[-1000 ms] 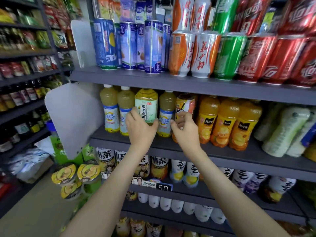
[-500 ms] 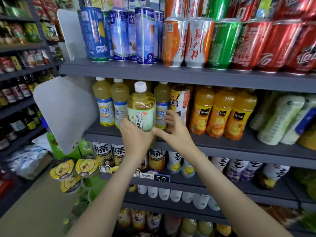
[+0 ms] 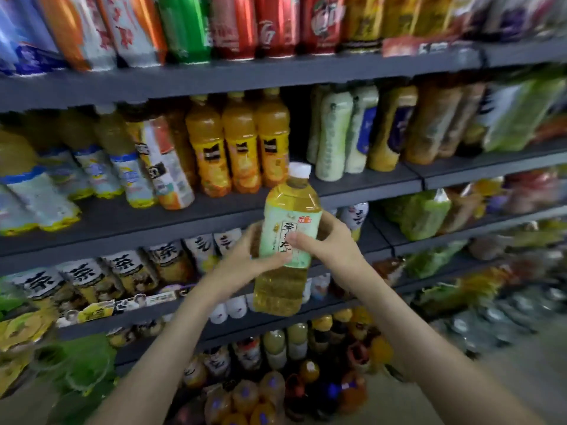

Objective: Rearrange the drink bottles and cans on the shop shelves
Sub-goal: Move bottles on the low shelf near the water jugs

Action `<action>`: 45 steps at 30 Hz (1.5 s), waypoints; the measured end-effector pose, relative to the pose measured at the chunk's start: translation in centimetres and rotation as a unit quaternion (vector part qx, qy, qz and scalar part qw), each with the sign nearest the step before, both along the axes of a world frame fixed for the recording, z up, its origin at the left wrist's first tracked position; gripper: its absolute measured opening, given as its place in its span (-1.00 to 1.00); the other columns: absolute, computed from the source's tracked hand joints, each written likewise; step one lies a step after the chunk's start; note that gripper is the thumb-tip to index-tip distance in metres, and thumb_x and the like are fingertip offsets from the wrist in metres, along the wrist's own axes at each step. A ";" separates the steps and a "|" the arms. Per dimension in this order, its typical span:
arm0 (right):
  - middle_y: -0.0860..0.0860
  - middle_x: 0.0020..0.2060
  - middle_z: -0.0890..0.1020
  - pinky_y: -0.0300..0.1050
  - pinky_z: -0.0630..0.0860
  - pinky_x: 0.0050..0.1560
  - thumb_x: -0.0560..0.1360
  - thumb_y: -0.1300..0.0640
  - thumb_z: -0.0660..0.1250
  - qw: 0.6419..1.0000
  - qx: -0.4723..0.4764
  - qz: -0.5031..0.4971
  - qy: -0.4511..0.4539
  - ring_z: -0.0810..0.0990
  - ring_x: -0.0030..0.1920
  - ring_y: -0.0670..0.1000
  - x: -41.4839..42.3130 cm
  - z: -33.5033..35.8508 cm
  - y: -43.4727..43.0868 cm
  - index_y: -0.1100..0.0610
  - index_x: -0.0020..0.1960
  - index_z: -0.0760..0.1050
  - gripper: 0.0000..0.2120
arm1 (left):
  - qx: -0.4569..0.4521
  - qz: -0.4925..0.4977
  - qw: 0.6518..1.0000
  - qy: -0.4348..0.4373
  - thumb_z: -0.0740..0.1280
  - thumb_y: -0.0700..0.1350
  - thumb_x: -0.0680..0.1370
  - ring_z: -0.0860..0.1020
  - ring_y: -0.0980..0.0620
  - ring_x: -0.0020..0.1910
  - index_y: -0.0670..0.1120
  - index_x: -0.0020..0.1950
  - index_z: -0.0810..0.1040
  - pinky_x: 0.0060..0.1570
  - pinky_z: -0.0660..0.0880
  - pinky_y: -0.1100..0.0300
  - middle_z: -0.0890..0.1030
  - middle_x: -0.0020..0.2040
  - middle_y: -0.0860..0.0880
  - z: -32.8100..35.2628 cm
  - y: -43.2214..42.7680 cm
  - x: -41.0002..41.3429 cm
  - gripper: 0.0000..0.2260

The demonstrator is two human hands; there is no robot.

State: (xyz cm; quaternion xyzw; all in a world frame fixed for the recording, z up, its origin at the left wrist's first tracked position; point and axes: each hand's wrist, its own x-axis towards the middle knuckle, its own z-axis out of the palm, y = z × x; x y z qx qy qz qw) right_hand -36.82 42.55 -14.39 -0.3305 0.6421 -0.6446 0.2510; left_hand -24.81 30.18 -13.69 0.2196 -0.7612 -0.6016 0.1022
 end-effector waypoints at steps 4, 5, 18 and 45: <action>-0.01 0.05 0.67 -0.09 0.59 0.03 0.40 0.15 0.49 0.999 0.039 -0.024 0.006 0.65 0.05 -0.02 -5.7 -0.9 9.3 0.11 0.18 0.52 -0.63 | 0.005 -0.065 0.998 0.010 0.54 -0.09 0.35 0.62 0.29 -0.11 0.06 0.15 0.49 -0.22 0.50 0.40 0.64 0.03 0.12 -2.3 7.7 -7.4 -0.58; -0.01 0.06 0.67 -0.12 0.59 0.00 0.42 0.15 0.48 0.998 0.049 -0.034 0.001 0.65 0.05 -0.03 -7.3 -1.0 11.7 0.10 0.19 0.51 -0.63 | 0.004 -0.072 0.997 0.010 0.58 0.00 0.29 0.62 0.25 -0.07 0.04 0.17 0.50 -0.18 0.52 0.37 0.64 0.04 0.11 -2.8 9.8 -9.4 -0.50; -0.20 -0.03 0.54 -0.41 0.43 -0.20 0.30 -0.12 0.53 0.937 0.168 -0.292 0.095 0.50 -0.09 -0.31 -24.8 -2.7 36.5 -0.04 0.10 0.36 -0.50 | -0.101 -0.038 0.994 0.035 0.51 0.05 0.33 0.57 -0.01 0.05 -0.01 0.30 0.44 -0.19 0.39 0.30 0.61 0.09 0.03 -5.7 35.6 -34.4 -0.42; -0.09 -0.01 0.62 0.03 0.55 0.09 0.13 -0.21 0.51 0.852 0.154 -0.499 -0.013 0.60 0.03 -0.04 -82.3 -10.0 79.2 0.04 0.11 0.44 -0.35 | -0.172 -0.187 0.967 0.026 0.26 -0.13 0.59 0.47 0.08 0.21 -0.06 0.33 0.42 0.01 0.32 0.36 0.48 0.21 0.01 -11.7 75.0 -92.2 -0.70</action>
